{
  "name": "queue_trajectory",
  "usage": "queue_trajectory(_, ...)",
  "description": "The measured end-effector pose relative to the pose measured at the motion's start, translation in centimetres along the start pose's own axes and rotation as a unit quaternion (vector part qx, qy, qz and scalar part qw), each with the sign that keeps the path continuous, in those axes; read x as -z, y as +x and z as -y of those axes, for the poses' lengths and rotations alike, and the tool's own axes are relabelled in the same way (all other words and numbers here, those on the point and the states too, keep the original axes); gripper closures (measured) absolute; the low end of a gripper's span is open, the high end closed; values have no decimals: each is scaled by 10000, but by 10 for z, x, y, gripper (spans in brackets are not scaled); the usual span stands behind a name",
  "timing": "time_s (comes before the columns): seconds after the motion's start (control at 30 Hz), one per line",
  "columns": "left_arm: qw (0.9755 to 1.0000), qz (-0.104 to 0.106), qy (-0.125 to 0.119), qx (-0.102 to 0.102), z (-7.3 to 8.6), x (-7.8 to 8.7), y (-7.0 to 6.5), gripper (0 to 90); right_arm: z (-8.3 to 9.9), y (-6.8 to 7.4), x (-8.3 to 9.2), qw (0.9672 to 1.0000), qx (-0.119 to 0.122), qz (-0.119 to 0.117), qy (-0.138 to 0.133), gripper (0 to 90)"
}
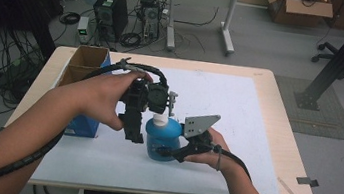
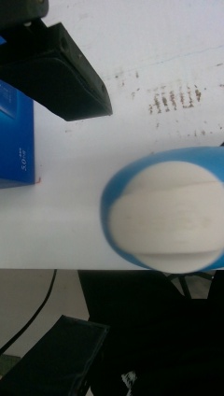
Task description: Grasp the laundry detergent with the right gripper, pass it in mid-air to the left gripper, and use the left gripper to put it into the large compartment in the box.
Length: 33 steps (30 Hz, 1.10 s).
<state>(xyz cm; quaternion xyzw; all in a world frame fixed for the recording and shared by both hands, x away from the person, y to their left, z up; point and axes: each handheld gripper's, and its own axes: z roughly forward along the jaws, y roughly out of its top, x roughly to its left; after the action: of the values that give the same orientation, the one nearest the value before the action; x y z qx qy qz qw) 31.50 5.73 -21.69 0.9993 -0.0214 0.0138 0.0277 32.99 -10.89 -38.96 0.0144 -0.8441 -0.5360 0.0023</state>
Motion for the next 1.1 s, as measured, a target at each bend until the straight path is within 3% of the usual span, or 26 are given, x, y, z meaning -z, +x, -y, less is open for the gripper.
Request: queue_trajectory(1.1,9998,7,172,24,-5,-23,-2,2,-12,-4,-33,9999,-69,-94,-61,441)
